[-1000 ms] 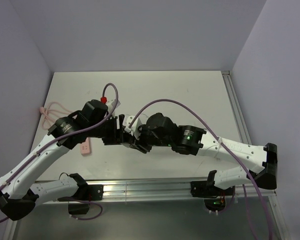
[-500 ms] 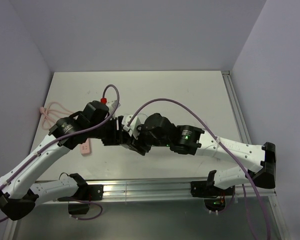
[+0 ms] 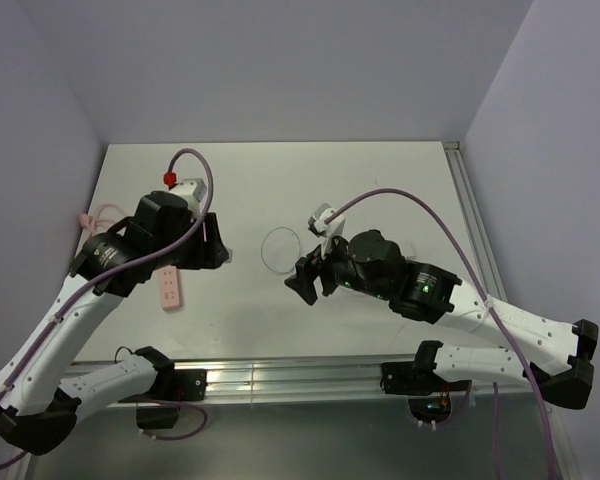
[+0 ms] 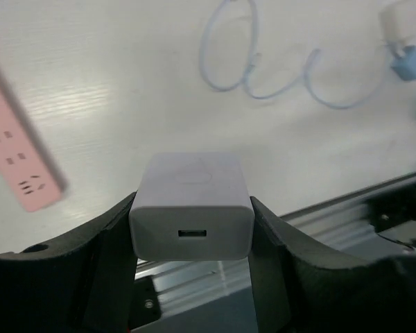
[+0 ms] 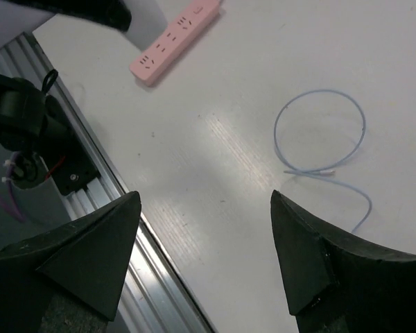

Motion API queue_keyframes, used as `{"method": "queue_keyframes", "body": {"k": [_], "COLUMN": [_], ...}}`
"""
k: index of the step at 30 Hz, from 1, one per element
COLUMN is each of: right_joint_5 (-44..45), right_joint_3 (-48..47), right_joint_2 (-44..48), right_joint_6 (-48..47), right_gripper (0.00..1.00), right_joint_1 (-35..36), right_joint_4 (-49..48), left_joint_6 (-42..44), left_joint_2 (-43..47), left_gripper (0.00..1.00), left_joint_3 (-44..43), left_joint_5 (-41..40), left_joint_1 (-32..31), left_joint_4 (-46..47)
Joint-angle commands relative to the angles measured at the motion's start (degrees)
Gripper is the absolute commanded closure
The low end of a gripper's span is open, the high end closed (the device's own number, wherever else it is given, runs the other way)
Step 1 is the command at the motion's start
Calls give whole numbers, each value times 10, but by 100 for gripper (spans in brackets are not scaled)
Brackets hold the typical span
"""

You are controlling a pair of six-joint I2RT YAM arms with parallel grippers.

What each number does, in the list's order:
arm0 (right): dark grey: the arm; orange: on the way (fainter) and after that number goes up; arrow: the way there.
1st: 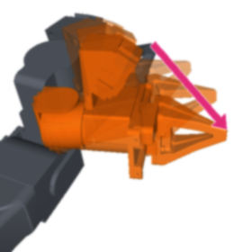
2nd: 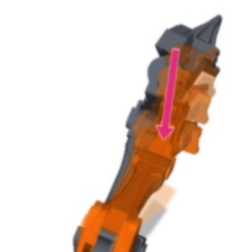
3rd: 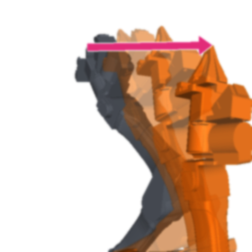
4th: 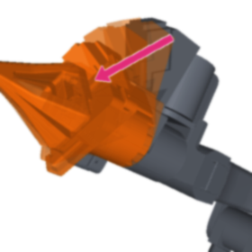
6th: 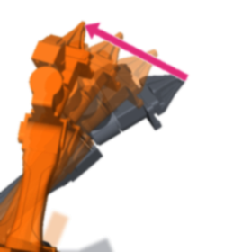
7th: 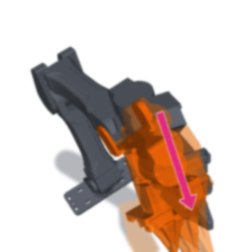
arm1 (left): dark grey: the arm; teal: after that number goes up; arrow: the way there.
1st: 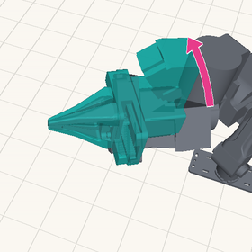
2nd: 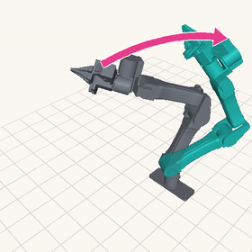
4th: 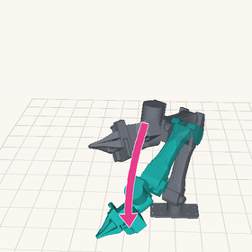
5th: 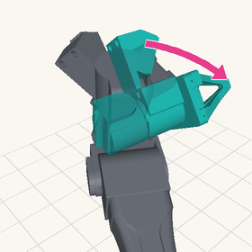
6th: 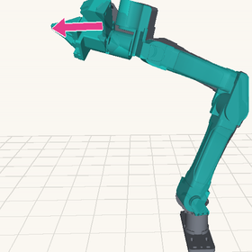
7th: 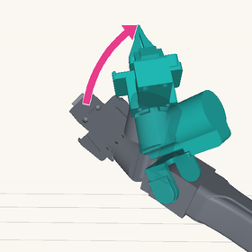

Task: Insert the plug

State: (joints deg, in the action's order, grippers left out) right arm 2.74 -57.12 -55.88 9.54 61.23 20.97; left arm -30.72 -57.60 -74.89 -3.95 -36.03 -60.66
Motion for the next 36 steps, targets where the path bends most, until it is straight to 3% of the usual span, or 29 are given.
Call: {"method": "queue_keyframes", "body": {"k": [1, 6, 13, 26, 36], "right_joint_5": [3, -41, -28, -82, -78], "right_joint_3": [40, 91, 114, 141, 149], "right_joint_2": [2, 2, -8, -12, -5], "right_joint_6": [51, 75, 54, 64, 64], "right_gripper": [19, 21, 21, 21, 22], "right_joint_1": [-2, -1, -2, -1, -2], "right_joint_4": [-28, -68, -93, -130, -129], "left_joint_6": [132, 198, 143, 141, 166], "left_joint_2": [-19, -54, -122, -191, -238], "left_gripper": [100, 100, 100, 100, 100], "left_joint_3": [26, 33, 11, 90, 96], "left_joint_5": [26, 62, 15, 17, 22], "left_joint_1": [100, 279, 350, 359, 388], "left_joint_4": [18, 34, 40, 124, 158]}}
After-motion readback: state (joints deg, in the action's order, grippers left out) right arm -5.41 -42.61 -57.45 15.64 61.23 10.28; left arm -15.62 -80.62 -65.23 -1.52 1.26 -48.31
